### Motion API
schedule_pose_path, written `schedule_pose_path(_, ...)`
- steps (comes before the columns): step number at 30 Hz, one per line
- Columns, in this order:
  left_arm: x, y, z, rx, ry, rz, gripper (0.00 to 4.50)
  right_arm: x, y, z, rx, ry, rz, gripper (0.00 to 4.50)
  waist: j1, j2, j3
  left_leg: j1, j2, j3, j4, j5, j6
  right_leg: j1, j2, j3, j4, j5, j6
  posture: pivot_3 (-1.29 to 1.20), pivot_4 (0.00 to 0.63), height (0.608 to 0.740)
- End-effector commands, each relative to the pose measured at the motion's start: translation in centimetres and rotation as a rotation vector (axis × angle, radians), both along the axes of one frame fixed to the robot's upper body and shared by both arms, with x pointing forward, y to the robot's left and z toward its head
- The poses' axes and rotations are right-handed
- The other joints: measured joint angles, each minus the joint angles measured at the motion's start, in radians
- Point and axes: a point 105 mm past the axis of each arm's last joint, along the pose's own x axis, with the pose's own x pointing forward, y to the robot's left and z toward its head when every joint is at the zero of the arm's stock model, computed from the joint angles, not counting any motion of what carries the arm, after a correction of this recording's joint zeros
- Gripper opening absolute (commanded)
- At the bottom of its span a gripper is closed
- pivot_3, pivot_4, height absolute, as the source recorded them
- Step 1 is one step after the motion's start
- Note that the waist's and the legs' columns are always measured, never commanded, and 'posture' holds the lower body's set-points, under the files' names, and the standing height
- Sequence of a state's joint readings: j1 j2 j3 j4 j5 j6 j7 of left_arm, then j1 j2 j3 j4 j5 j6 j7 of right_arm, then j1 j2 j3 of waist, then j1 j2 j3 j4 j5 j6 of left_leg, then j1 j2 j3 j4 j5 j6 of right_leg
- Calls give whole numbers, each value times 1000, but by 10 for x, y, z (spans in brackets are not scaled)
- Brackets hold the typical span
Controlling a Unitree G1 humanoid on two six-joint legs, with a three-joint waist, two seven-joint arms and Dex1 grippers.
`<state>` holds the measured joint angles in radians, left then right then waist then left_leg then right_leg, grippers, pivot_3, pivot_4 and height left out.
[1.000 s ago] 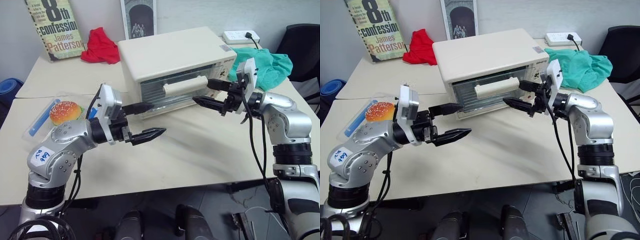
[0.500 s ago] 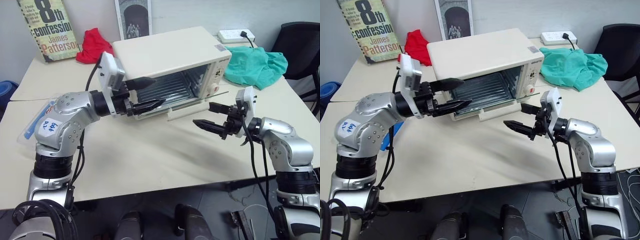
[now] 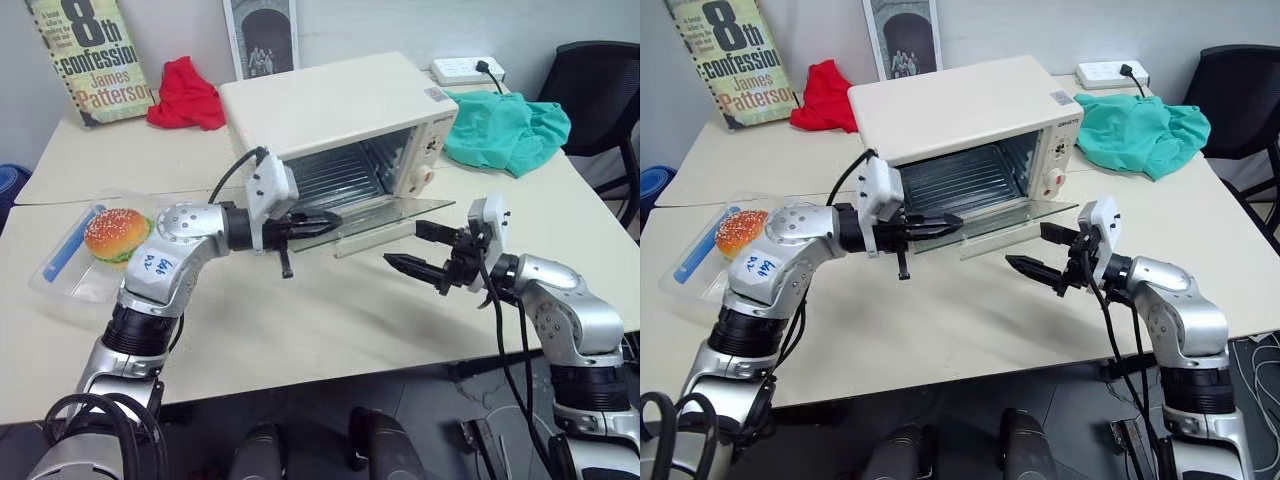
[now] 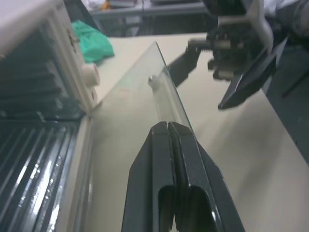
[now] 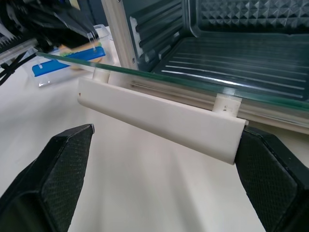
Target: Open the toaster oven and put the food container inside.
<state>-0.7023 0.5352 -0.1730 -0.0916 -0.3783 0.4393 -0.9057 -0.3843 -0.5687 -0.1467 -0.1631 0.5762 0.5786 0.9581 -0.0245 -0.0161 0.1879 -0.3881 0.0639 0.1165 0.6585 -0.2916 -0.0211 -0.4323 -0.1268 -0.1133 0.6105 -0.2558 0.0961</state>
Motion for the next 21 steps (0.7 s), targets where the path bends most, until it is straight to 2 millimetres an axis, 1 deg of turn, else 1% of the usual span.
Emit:
schedule_pose_path(1,-4,0,-14,59,-17,-14,37,-17,1,13,0,-51,20,4500,1,0,0,0,0,0,0,0,0,0,0,0,0,0,0,0,150,740)
schedule_pose_path(3,-6,0,-19,64,-8,-18,37,-23,-6,5,-34,-27,-21,4500,6,0,0,-1,0,0,0,0,0,-1,0,0,0,0,0,0,150,740)
schedule_pose_path(7,-9,1,-23,57,11,-17,37,-46,-23,-14,-95,29,-69,4500,29,0,0,-1,0,0,1,-1,1,-1,0,0,-1,0,0,0,150,740)
schedule_pose_path(9,-11,2,-29,65,28,-14,37,-58,-29,-16,-96,58,-77,4500,34,0,0,-1,0,0,1,-2,1,0,0,0,-4,0,0,0,150,740)
schedule_pose_path(11,-12,4,-38,83,40,2,37,-69,-32,-12,-91,71,-64,4500,41,0,0,-1,0,0,4,-4,3,0,0,1,-5,0,0,0,150,740)
schedule_pose_path(12,-11,5,-42,93,44,17,37,-74,-32,-7,-87,68,-50,4500,41,0,0,-1,0,0,6,-7,8,1,0,1,-5,0,0,0,150,740)
schedule_pose_path(13,-10,5,-46,99,49,30,37,-76,-32,-3,-84,61,-40,4500,40,0,0,-1,0,1,7,-8,10,1,0,2,-4,0,1,0,150,740)
schedule_pose_path(17,-4,6,-55,99,70,86,37,-75,-30,15,-82,24,-26,4500,41,-1,0,1,0,1,8,-8,11,3,0,3,-4,2,-1,0,150,740)
schedule_pose_path(21,1,8,-72,167,60,132,37,-78,-19,32,-74,-8,58,4500,47,-1,0,0,0,1,8,-8,11,2,0,3,-4,2,-1,0,150,740)
